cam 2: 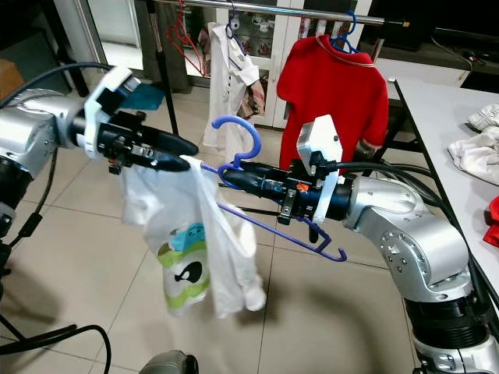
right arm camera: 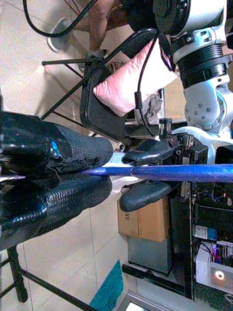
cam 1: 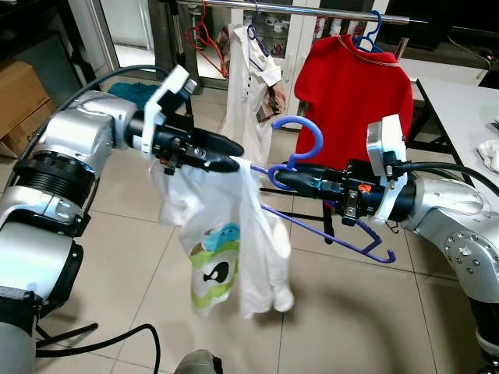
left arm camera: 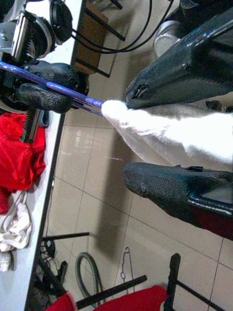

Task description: Hang hanger

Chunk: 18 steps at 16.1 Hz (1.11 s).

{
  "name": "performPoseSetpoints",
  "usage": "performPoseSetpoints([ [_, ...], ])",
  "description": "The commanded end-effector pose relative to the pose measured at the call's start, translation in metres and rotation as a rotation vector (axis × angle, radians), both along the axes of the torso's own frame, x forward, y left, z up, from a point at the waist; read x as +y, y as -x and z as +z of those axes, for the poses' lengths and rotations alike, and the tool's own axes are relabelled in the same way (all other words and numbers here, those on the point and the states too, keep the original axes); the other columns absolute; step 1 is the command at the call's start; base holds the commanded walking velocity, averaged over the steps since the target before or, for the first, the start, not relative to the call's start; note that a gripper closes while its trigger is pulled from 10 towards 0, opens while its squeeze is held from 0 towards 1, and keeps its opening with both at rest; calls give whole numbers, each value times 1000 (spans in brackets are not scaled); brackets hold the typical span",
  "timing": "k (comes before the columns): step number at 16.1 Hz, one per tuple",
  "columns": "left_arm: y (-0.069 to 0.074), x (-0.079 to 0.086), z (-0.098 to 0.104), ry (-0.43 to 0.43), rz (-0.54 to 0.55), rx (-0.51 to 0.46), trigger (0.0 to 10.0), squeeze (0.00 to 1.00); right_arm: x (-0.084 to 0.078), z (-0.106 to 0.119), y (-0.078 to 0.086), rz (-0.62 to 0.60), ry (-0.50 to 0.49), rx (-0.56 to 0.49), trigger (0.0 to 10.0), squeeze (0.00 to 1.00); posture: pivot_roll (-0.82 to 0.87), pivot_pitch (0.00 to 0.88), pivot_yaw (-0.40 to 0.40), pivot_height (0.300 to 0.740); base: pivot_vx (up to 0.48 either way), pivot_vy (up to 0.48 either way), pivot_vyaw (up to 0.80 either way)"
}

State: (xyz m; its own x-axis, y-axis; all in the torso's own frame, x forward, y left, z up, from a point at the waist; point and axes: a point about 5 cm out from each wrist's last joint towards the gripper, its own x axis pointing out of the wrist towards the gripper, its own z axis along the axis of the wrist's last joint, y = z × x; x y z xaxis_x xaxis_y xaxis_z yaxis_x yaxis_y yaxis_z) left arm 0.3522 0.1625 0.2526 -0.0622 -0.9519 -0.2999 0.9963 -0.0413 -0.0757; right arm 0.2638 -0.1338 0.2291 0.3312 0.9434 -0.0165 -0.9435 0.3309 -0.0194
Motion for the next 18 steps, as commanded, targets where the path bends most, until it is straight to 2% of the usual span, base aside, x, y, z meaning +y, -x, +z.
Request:
performPoseSetpoints([
  [1, 1, -6, 7, 3, -33, -31, 10000, 0, 4, 7, 3, 37, -3, -27, 10000, 0, 34, 0, 31, 740, 0, 0, 0],
  [2, 2, -7, 7, 5, -44, -20, 10000, 0, 5, 7, 3, 38, -1, -27, 10000, 0, 32, 0, 31, 740, 0, 0, 0],
  [3, 1, -8, -2, -52, -53, -12, 0, 0, 5, 7, 2, 42, 4, -29, 10000, 0, 31, 0, 29, 740, 0, 0, 0],
  [4, 1, -7, -6, -80, -56, -37, 0, 0, 6, 8, 2, 45, 6, -31, 10000, 0, 31, 0, 29, 740, 0, 0, 0],
  [6, 2, -7, -8, -91, -64, -27, 0, 0, 6, 8, 2, 51, 4, -32, 10000, 0, 30, 0, 30, 740, 0, 0, 0],
  [13, 6, -13, -8, -90, -110, -14, 0, 0, 5, 9, 4, 58, 0, -27, 10000, 0, 12, 0, 41, 740, 0, 0, 0],
  [14, 8, -11, -12, -44, -100, 6, 0, 0, 3, 8, 6, 53, -5, -18, 10000, 576, 18, 0, 38, 740, 0, 0, 0],
  [15, 9, -10, -14, -34, -98, 11, 0, 0, 2, 8, 6, 51, -7, -16, 10000, 576, 19, 0, 39, 740, 0, 0, 0],
  [16, 12, -7, -19, -5, -95, 33, 0, 0, 1, 6, 6, 46, -6, -11, 10000, 1000, 26, 0, 34, 740, 0, 0, 0],
  [18, 15, -4, -22, 17, -87, 53, 0, 0, 0, 4, 6, 42, -6, -6, 10000, 1000, 30, 0, 30, 740, 0, 0, 0],
])
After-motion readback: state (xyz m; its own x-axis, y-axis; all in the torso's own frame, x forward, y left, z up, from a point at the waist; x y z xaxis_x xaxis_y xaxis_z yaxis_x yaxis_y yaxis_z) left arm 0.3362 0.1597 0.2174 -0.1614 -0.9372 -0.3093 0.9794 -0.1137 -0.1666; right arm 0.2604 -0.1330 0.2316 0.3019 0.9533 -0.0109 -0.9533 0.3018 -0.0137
